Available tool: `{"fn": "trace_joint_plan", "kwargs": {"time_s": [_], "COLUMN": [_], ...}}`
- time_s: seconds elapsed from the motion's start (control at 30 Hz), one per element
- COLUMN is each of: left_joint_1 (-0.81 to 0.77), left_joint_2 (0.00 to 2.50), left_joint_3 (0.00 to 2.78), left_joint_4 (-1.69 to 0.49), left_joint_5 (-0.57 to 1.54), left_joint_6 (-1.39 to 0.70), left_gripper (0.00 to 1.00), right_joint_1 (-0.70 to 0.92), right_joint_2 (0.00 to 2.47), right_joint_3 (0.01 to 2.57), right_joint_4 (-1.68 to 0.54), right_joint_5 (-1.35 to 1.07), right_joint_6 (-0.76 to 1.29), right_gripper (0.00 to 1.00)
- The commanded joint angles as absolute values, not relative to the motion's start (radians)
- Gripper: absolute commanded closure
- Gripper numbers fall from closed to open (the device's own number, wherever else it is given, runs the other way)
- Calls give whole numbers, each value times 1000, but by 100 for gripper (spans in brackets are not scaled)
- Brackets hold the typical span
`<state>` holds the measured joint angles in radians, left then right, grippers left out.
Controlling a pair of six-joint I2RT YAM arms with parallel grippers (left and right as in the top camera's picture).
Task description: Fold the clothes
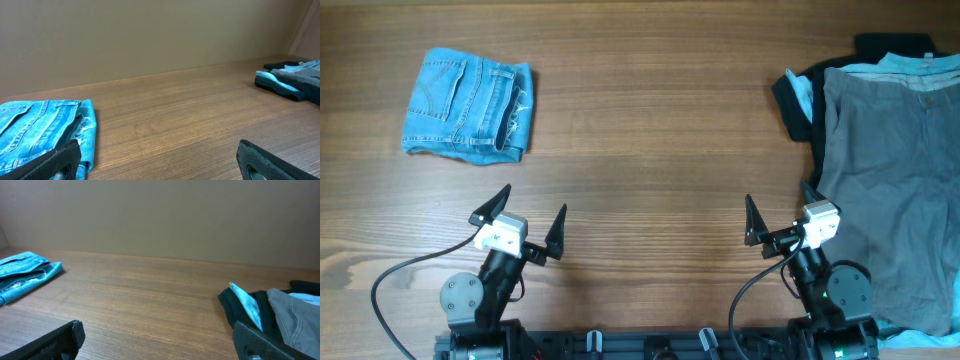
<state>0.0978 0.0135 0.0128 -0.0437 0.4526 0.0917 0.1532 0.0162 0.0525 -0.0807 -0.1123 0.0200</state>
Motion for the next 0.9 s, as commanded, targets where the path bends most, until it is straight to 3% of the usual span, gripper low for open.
{"fn": "trace_joint_plan", "kwargs": {"time_s": [0.0,0.87], "left_joint_1": [94,94], "left_joint_2": [10,10], "left_joint_3": [6,6], "left_joint_4": [-41,-41], "left_joint_5": [447,448], "left_joint_6": [85,100], "left_gripper": [0,0], "right_joint_1": [148,148], "right_joint_2": [14,14], "right_joint_3": [43,43], "right_joint_4": [-76,-75], "right_joint_5": [-128,-128], "right_joint_6": [6,3], "right_gripper": [0,0]}}
